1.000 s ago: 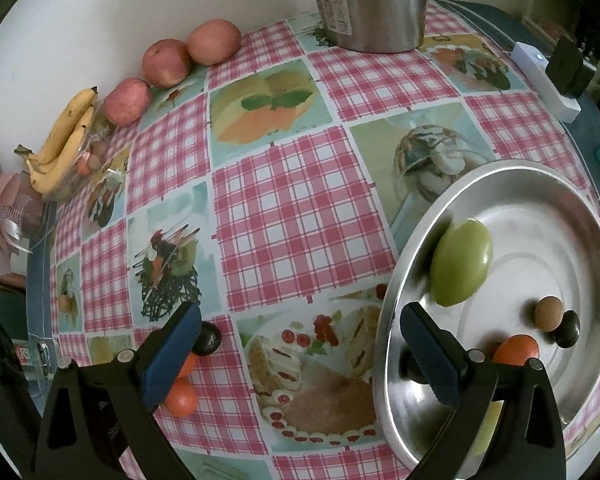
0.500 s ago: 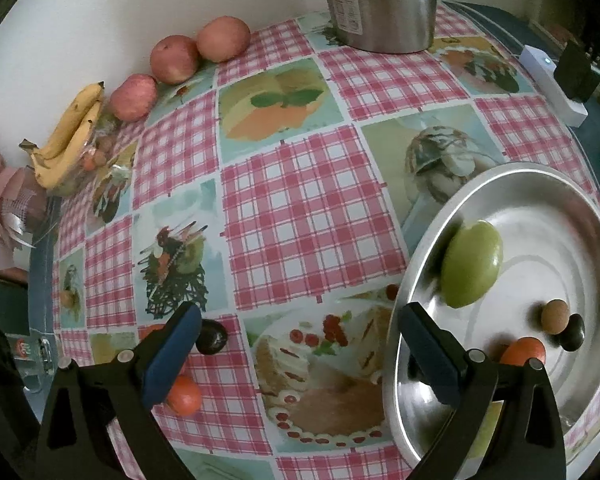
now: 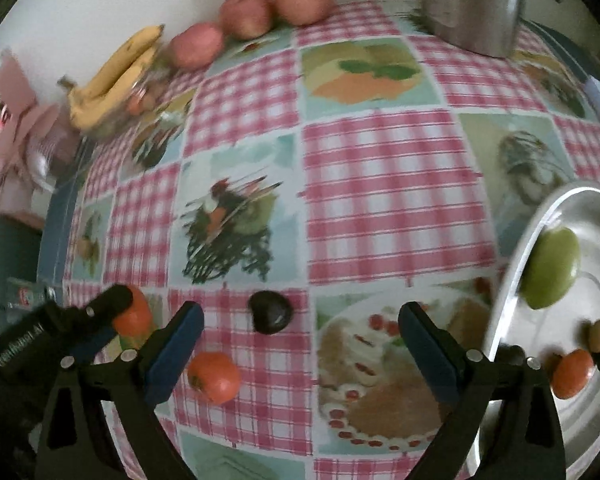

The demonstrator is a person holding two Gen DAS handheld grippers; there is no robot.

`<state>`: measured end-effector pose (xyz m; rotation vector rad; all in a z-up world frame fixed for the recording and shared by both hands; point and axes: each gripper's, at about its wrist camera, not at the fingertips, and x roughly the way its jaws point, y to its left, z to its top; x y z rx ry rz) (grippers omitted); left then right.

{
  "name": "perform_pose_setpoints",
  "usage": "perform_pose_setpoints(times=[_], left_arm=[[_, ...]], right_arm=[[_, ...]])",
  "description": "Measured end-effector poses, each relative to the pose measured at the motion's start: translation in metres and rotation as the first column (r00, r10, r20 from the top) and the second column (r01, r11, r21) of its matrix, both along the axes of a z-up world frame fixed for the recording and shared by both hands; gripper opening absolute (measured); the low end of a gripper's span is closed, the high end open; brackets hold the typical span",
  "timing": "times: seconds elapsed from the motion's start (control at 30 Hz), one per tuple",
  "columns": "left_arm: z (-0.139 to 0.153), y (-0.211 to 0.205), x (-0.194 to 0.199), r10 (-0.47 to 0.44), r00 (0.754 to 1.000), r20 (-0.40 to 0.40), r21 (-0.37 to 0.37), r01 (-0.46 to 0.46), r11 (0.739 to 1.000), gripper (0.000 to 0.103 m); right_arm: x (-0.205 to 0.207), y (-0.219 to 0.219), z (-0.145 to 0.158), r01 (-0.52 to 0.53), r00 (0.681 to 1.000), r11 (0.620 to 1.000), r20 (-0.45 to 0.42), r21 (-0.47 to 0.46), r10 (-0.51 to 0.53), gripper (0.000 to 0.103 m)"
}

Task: Organize fruits
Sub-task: 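Lift the orange with the left tool while right tool closes on the dark fruit, then carry the orange in the left tool and dark fruit in the right tool over the plate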

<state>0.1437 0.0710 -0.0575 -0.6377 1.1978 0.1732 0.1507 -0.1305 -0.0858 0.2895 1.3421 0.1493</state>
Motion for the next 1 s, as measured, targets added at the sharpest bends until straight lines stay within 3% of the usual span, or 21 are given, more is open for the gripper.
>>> perform_pose_setpoints(times=[0.23, 0.37, 0.5, 0.8, 1.0], left_arm=[[-0.002, -0.001, 0.002, -0.002, 1.0, -0.003, -0.012, 0.002, 1.0, 0.04], [-0.004, -0.001, 0.002, -0.004, 1.0, -0.005, -0.026, 0.004, 1.0, 0.04], [-0.003, -0.001, 0.002, -0.004, 1.0, -0.002, -0.029, 0.004, 1.0, 0.04], [-0.002, -0.002, 0.002, -0.01, 1.0, 0.001, -0.032, 0.01, 0.999, 0.04], [0.001, -0.002, 0.002, -0.016, 1.0, 0.01, -0.034, 0.016, 0.999, 0.04]], right_arm=[[-0.001, 0.015, -0.011, -0.066, 0.998, 0.998, -0.005, -0.022, 0.065, 0.064], [0.0, 0.02, -0.012, -0.085, 0.996, 0.996, 0.013, -0.037, 0.085, 0.058], [0.001, 0.022, -0.012, -0.092, 0.995, 0.995, 0.021, -0.025, 0.093, 0.044], [0.001, 0.021, -0.013, -0.086, 0.996, 0.996, 0.027, -0.017, 0.087, 0.026], [0.0, 0.017, -0.006, -0.08, 0.996, 0.997, 0.035, 0.023, 0.079, 0.026]])
